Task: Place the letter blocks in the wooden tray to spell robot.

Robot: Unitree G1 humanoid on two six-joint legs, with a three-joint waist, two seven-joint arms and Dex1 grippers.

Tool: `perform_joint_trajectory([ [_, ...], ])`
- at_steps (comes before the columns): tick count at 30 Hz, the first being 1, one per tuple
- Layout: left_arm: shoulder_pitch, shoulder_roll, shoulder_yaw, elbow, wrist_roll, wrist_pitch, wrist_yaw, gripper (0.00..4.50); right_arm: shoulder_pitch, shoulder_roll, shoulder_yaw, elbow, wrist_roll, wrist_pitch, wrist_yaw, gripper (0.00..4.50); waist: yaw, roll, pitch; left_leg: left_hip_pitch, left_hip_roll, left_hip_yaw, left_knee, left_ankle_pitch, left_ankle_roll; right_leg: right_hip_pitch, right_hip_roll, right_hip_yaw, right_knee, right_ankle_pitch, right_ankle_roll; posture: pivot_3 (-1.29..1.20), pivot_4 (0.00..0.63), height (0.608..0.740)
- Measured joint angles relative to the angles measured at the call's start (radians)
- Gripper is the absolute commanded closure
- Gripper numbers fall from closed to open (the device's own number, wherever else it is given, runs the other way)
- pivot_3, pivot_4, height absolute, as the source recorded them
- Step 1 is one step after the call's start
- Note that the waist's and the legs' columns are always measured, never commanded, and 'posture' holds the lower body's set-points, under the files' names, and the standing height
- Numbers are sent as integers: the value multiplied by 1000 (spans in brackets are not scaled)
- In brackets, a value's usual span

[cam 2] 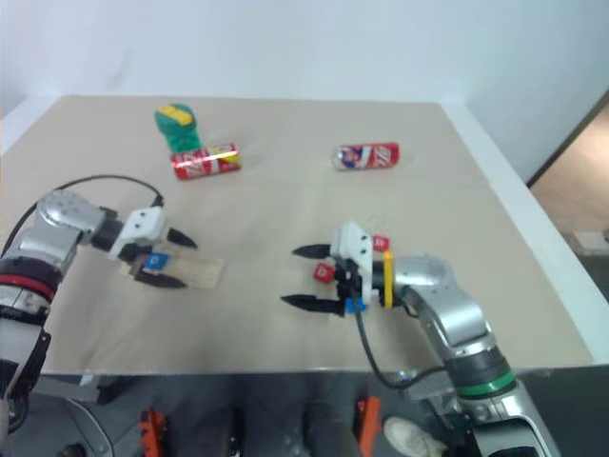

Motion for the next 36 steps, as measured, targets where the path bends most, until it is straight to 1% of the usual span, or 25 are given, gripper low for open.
perform_joint_trajectory([
  [7, -50, -37, -35, 128, 11, -63, 0, 0, 0, 0, 0, 0, -12, -10, -12, 23, 0, 0, 0, 0, 0, -2, 2, 0, 0, 1, 0, -2, 0, 0, 1, 0, 150, 740],
  [12, -84, -66, -18, 205, 53, -90, -7, 0, 3, 0, 0, -1, -18, -12, -18, 23, 0, 0, 0, 1, 0, -2, 3, 0, 0, 3, 0, -2, 1, 0, 2, 0, 150, 740],
  [13, -89, -71, -12, 217, 61, -90, -8, 417, 5, 0, 0, -1, -18, -12, -22, 0, 0, 0, 0, 2, 0, -2, 3, 0, 0, 4, 0, -2, 1, 0, 2, 0, 150, 740],
  [14, -93, -76, -7, 226, 69, -91, -7, 543, 5, 0, 0, -1, -19, -12, -25, 0, 0, 0, 0, 2, 0, -2, 3, 1, 0, 4, 0, -2, 1, 0, 3, 0, 150, 740],
  [16, -98, -83, 5, 238, 80, -91, 3, 1163, 6, 0, 0, -2, -19, -12, -29, 0, 0, 0, 0, 2, 0, -2, 4, 1, 0, 4, 0, -2, 1, 0, 3, 0, 150, 740],
  [17, -102, -88, 11, 243, 85, -87, 4, 1303, 7, 0, 0, -3, -19, -12, -30, 0, 0, 0, 0, 2, 0, -3, 4, 1, 0, 4, 0, -2, 1, 1, 3, 0, 150, 740],
  [23, -114, -115, 44, 250, 106, -31, 1, 1302, 12, -1, 0, -3, -24, -17, -32, 0, 6, 0, 0, 2, -1, -4, 5, 2, 0, 5, 0, -4, 1, 1, 4, 0, 150, 740],
  [27, -111, -145, 51, 193, 118, 21, 0, 1302, 13, -1, 0, -3, -31, -24, -32, 0, 13, 0, 0, 1, -1, -4, 6, 2, 0, 5, -1, -4, 1, 1, 4, 0, 150, 740],
  [31, -68, -201, 46, 0, 123, 139, 14, 1302, 13, 2, 0, 1, -41, -35, -34, 0, 14, 0, 0, 0, -1, -4, 6, 2, 0, 4, -1, -3, 1, 2, 4, 0, 150, 740],
  [36, -42, -246, 17, -164, 154, 306, 88, 1302, 5, 14, 0, 31, -61, -57, -39, 0, 11, 1, 0, 0, -1, -5, 5, 2, 0, 4, 1, -4, 1, 2, 4, 0, 150, 740],
])
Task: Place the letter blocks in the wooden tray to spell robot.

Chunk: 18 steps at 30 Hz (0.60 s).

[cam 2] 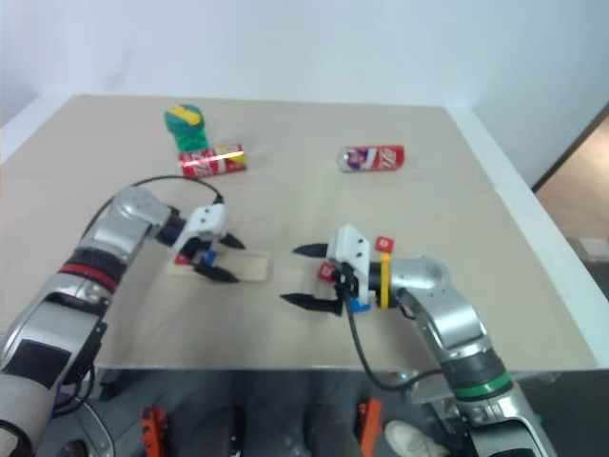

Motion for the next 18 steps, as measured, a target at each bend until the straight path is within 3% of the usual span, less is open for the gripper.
perform_joint_trajectory([
  [18, 6, -201, -73, -182, 47, 305, 160, 1302, -15, 25, 0, 49, -47, -40, -21, 0, 12, 3, 0, 0, -3, -2, 9, 0, 0, 5, -1, 2, 0, 1, 5, 0, 150, 740],
])
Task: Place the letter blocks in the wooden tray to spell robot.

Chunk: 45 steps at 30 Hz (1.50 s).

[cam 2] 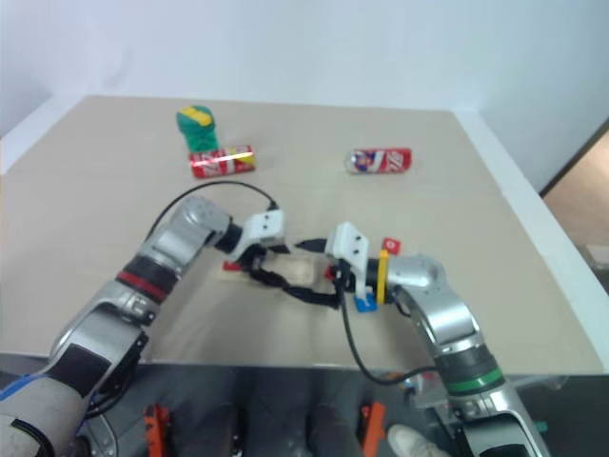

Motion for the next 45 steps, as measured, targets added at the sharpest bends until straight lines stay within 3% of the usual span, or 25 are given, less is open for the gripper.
perform_joint_trajectory([
  [17, 11, 17, -33, -52, 9, 19, 25, 1302, -1, -4, -78, 73, 33, 83, -37, 0, -2, 1, 0, 0, 1, -1, -1, 0, 0, 0, 2, 0, 0, 0, -1, 0, 150, 740],
  [19, 16, 18, -33, -60, 9, 21, 33, 286, -1, -9, -83, 76, 33, 91, -35, 0, -2, 1, 1, 0, 1, -1, -1, 0, 0, 0, 2, 0, 0, 0, -1, 0, 150, 740],
  [20, 17, 18, -33, -61, 9, 23, 38, 42, -1, -9, -84, 76, 33, 93, -35, 0, -2, 1, 1, 0, 1, -1, -1, 0, 0, 0, 2, 0, 0, 0, -1, 0, 150, 740],
  [28, 17, 29, -24, -127, -24, 111, 51, 17, -1, -14, -85, 76, 33, 97, -30, 0, -3, 2, 1, 0, 1, -1, -1, 0, 0, -1, 2, 0, 0, 0, -1, 0, 150, 740],
  [33, 70, 137, 118, -395, -148, 248, 54, 17, 10, -43, -101, 72, 28, 151, -73, 0, -13, 4, 1, -3, 2, -1, -2, 0, 0, -4, 2, 0, 0, 0, -2, 0, 150, 740],
  [40, 549, 138, 335, -740, -296, 153, 227, 17, 97, -52, -109, -5, -4, 236, -174, 0, -20, 10, -3, 0, 2, 0, -7, 0, 0, -4, 0, 1, 0, -1, -6, 0, 150, 740],
  [43, 709, 84, 413, -860, -318, 98, 360, 17, 111, -39, -101, -32, -14, 256, -206, 0, -16, 10, -2, 0, 1, -1, -6, 4, 0, -3, -1, 0, -1, 1, -2, 0, 150, 740],
  [45, 822, 36, 430, -940, -327, 57, 439, 17, 114, -30, -85, -42, -28, 263, -224, 0, -20, 9, -2, 9, -1, 2, -8, 4, -1, 6, -4, 2, -2, 1, 0, 0, 150, 740],
])
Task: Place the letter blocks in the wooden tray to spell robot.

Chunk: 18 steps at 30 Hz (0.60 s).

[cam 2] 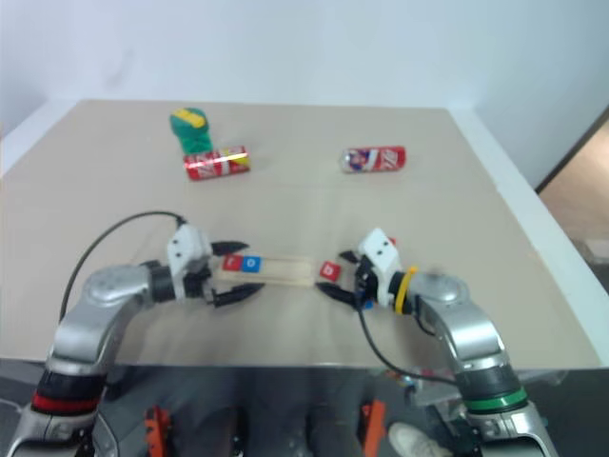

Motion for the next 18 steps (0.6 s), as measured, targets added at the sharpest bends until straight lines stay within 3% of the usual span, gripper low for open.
perform_joint_trajectory([
  [7, 125, -14, 1, -86, -28, 1, 125, 17, 0, 16, 13, 15, -35, 7, -37, 0, -4, -1, 0, 4, -3, 1, 0, 4, 5, 3, -3, 0, 0, 0, -4, 0, 150, 740],
  [12, 145, 38, -1, -120, -76, 13, 120, 17, -3, 25, 13, 66, -56, -5, -48, 0, -5, -1, 0, 4, -5, 2, -3, 4, 5, 2, -5, 1, -2, -1, -4, 0, 150, 740],
  [16, 151, 77, -23, -130, -106, 21, 116, 0, -35, 38, 12, 115, -63, -27, -55, 1090, -5, -1, 0, 4, -6, 2, -5, 4, 5, 2, -5, 1, -2, -2, -3, 0, 150, 740],
  [18, 151, 96, -34, -135, -110, 21, 118, 0, -40, 38, 11, 129, -67, -43, -54, 1886, -5, -1, 0, 4, -6, 1, -6, 4, 5, 2, -5, 1, -2, -3, -3, 0, 150, 740],
])
